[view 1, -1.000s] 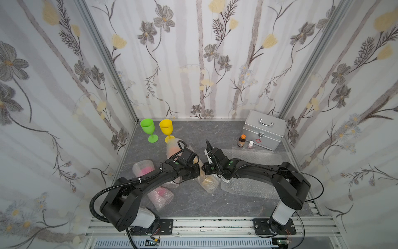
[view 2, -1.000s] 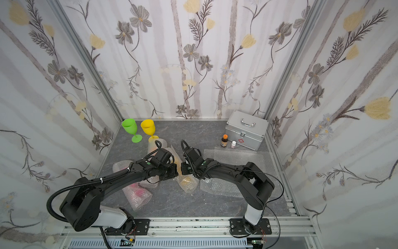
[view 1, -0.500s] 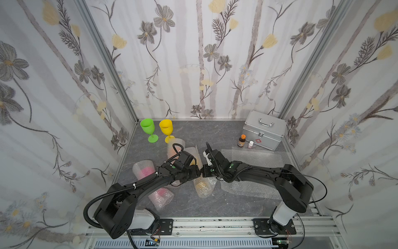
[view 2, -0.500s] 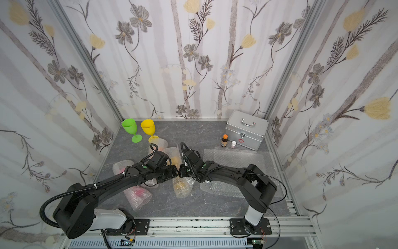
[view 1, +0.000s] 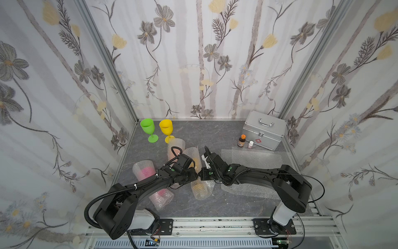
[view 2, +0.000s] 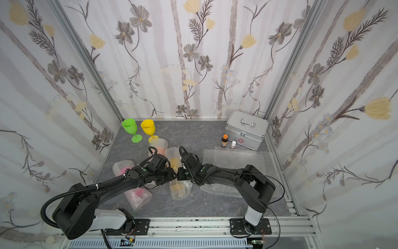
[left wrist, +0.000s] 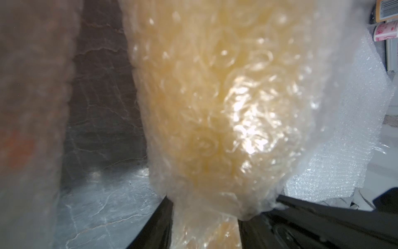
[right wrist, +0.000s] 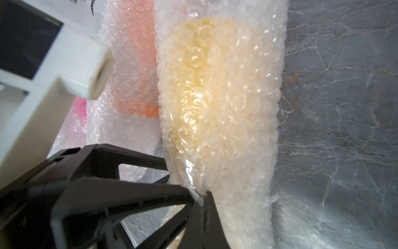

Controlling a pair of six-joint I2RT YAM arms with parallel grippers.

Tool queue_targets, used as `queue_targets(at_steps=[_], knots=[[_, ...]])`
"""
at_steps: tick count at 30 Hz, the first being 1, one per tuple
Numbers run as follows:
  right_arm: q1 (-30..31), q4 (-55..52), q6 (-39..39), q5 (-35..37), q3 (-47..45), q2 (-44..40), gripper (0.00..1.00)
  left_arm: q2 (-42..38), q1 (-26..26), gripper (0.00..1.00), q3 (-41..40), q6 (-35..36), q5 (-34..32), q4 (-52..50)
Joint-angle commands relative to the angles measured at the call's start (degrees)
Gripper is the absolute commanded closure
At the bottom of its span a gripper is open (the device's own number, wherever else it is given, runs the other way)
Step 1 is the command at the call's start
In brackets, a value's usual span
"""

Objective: Unpack wine glasses from bubble wrap
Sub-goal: Unwrap the bubble wrap at the center of the board.

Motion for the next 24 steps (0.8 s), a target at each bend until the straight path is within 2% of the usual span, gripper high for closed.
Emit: queue_targets(at_steps=[1, 4, 10, 16, 24], knots=[[0.2, 1.5, 0.7, -0.2, 0.0, -0.3, 0.97, 0.0, 0.2, 0.68, 0.0, -0.1, -0.7, 4.2], [0.3, 1.4, 0.5, -0.1, 0.2, -0.2, 0.95, 0.5, 0.2, 0.80, -0.2, -0.1, -0.4, 5.2], [0.5, 0.0, -0.3, 1.2, 0.6, -0.2, 0.90, -0.4, 0.1, 0.92, -0.2, 0.1, -0.1, 6.0], [0.5, -4.3, -2.5, 5.4, 3.5, 0.2, 0.83, -0.5, 0.1, 0.98, 2.2, 1.9, 0.7, 3.3], [0.5, -11.0, -5.2, 12.0, 7.7, 1.7, 0.75, -0.2, 0.1, 0.99, 4.7, 4.1, 1.5, -0.9]])
